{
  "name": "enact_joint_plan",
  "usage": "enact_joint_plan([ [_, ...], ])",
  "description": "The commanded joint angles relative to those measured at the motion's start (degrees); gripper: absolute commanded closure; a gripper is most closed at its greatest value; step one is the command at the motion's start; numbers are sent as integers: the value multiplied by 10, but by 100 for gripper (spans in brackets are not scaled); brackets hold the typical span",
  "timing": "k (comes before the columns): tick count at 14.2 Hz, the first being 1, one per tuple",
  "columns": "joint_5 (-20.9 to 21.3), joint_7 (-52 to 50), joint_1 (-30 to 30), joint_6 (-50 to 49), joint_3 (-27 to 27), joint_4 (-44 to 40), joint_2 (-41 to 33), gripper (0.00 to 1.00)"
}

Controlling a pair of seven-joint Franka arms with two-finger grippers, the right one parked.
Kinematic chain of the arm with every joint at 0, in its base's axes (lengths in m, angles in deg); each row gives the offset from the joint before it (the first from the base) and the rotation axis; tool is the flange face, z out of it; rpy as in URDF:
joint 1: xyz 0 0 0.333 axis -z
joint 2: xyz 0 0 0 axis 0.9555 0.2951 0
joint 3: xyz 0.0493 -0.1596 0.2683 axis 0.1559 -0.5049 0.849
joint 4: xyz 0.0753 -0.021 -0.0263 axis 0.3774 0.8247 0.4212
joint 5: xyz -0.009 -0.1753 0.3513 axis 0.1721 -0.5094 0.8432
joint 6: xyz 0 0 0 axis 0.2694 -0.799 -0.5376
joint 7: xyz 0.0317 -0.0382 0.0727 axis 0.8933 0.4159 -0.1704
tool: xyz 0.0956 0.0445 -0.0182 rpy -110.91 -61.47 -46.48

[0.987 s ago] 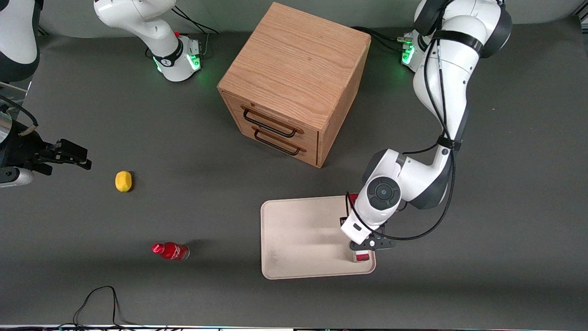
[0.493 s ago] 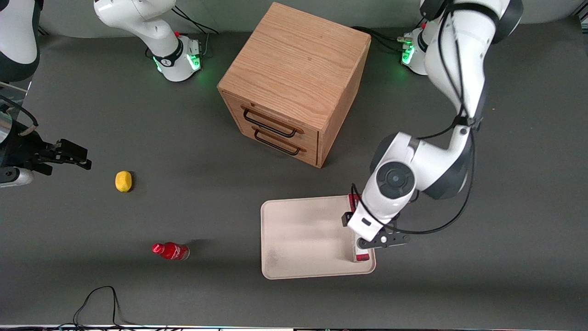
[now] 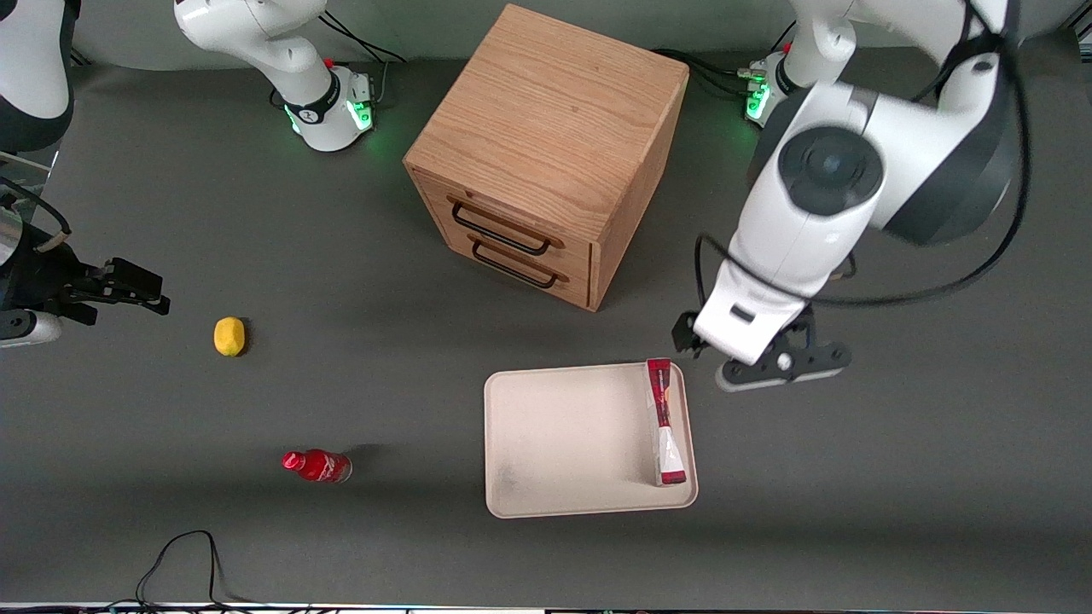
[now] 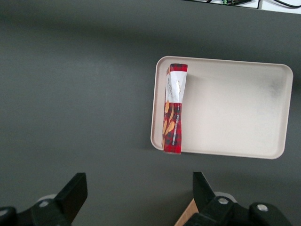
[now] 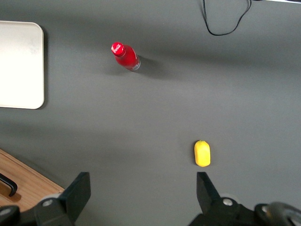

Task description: Place red cookie box on tray

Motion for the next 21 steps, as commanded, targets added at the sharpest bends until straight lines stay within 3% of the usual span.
enact_joint_plan([
  [1,4,-11,1,-19,-2,18,-49,0],
  [4,5,-12,-15,-21,-2,33,-75,0],
  [7,1,6,-72,-6,-2,119,-143,0],
  [14,-43,232,-204,48,7,286,-270,0],
  [18,-62,326,-208,53,71,348,-316,0],
  [21,-62,335,-207,83,83,365,-319,0],
])
